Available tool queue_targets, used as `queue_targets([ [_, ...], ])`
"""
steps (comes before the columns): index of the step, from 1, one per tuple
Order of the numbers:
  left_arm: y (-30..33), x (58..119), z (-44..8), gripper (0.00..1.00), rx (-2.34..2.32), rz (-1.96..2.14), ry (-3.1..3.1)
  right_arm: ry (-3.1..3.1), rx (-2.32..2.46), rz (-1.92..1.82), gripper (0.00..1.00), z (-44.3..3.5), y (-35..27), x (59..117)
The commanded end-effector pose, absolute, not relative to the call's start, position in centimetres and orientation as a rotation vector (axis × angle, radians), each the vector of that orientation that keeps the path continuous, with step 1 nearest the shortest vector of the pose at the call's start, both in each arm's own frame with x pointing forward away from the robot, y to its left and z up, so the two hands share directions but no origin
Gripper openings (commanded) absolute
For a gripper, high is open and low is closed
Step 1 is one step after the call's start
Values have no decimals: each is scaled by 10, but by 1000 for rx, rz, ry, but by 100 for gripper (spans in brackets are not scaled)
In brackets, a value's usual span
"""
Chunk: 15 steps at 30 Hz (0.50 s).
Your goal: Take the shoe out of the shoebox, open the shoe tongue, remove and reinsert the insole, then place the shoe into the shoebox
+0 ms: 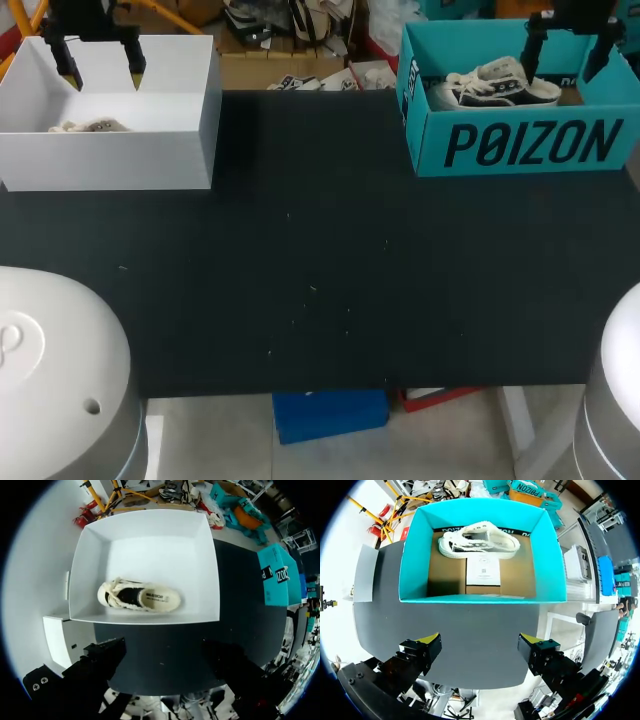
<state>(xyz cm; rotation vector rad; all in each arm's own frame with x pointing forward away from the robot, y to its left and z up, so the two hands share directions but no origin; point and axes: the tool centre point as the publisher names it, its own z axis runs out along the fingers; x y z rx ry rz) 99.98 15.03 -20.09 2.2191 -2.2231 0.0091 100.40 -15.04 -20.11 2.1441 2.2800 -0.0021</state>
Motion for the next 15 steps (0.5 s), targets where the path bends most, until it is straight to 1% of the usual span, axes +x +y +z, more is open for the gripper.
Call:
queue_targets([
  [1, 150, 1000, -200, 100, 2220, 5, -2223, 2380, 2027, -44, 100, -201, -152, 1012],
  [4, 150, 1000, -200, 100, 2220, 5, -2223, 2520, 1846, -36, 100, -202, -155, 1019],
  [11, 150, 1000, -200, 100, 2220, 5, -2223, 2888, 1182, 41, 100, -196, -151, 1026],
  [15, 150, 1000, -200, 100, 2220, 5, -2223, 3006, 792, -60, 100, -193, -151, 1027],
])
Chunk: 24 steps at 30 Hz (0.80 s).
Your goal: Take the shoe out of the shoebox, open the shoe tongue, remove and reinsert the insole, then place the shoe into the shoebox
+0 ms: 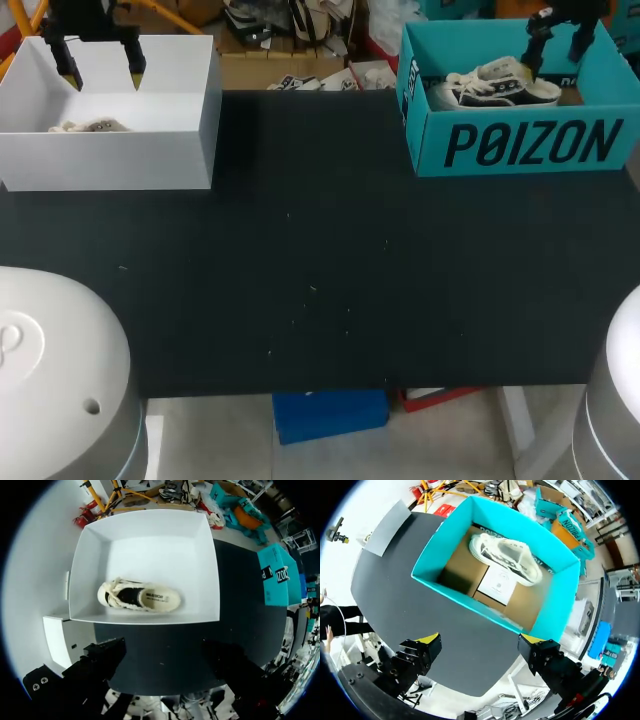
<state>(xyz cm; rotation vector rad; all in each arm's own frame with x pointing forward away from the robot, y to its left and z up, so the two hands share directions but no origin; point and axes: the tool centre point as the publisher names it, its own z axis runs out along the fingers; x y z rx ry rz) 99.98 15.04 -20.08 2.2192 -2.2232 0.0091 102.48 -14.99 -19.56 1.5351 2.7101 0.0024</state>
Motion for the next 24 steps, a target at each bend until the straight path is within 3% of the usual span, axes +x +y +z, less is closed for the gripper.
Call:
queue_targets([
  [1, 150, 1000, -200, 100, 2220, 5, -2223, 3028, 720, -64, 100, -191, -151, 1027],
  [4, 150, 1000, -200, 100, 2220, 5, -2223, 3026, 535, -223, 100, -191, -151, 1027],
  [24, 150, 1000, -200, 100, 2220, 5, -2223, 2976, 544, -90, 100, -204, -160, 1046],
])
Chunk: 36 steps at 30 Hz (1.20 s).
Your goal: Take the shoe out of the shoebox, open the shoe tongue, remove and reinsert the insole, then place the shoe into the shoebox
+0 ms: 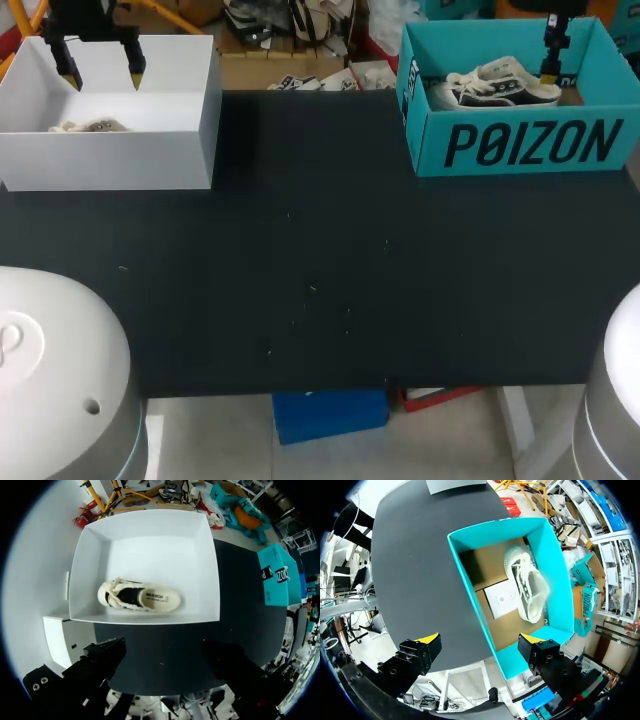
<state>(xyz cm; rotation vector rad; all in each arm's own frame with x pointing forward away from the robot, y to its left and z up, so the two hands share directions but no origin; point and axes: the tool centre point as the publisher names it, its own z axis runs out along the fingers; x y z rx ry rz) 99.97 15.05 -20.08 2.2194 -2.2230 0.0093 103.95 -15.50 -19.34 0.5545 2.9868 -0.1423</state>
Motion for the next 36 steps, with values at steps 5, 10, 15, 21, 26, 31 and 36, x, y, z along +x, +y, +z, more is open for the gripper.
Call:
queue_targets([
  [5, 150, 1000, -200, 100, 2220, 5, -2223, 2990, 451, -64, 100, -213, -155, 1071],
  [10, 150, 1000, -200, 100, 2220, 5, -2223, 3014, 340, -59, 100, -220, -149, 1097],
  [15, 150, 1000, -200, 100, 2220, 5, -2223, 3042, 239, -54, 65, -227, -143, 1124],
  [21, 150, 1000, -200, 100, 2220, 5, -2223, 3075, 138, -35, 45, -246, -135, 1156],
  [26, 150, 1000, -200, 100, 2220, 5, -2223, 3102, 108, -26, 45, -267, -133, 1177],
  [31, 150, 1000, -200, 100, 2220, 5, -2223, 3123, 105, -8, 45, -289, -134, 1193],
  [36, 150, 1000, -200, 100, 2220, 5, -2223, 3146, 113, 10, 44, -310, -138, 1199],
])
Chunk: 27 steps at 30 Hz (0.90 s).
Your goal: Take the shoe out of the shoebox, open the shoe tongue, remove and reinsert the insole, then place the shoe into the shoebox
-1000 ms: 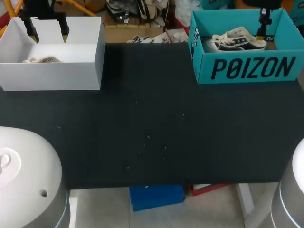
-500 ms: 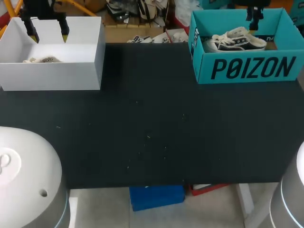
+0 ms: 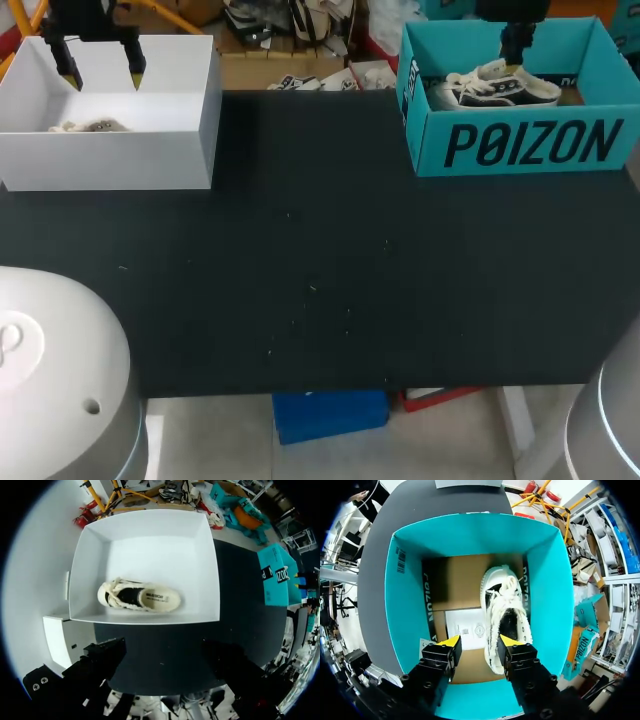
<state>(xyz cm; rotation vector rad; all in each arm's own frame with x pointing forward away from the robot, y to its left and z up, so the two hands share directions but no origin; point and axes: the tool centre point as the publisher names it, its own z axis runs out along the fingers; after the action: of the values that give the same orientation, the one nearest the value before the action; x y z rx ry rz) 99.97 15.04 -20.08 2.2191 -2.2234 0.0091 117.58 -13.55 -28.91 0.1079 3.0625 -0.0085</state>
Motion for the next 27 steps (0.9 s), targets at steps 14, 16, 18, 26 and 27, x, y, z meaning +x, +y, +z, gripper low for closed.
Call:
queue_targets([
  [14, 150, 1000, -200, 100, 2220, 5, -2223, 3179, 138, 48, 41, -349, -150, 1194],
  [16, 150, 1000, -200, 100, 2220, 5, -2223, 3180, 142, 50, 42, -351, -152, 1193],
  [18, 150, 1000, -200, 100, 2220, 5, -2223, 3181, 151, 50, 42, -356, -155, 1192],
  [26, 150, 1000, -200, 100, 2220, 5, -2223, 3188, 164, 64, 47, -380, -156, 1187],
  [27, 150, 1000, -200, 100, 2220, 5, -2223, 3189, 163, 66, 46, -384, -155, 1186],
])
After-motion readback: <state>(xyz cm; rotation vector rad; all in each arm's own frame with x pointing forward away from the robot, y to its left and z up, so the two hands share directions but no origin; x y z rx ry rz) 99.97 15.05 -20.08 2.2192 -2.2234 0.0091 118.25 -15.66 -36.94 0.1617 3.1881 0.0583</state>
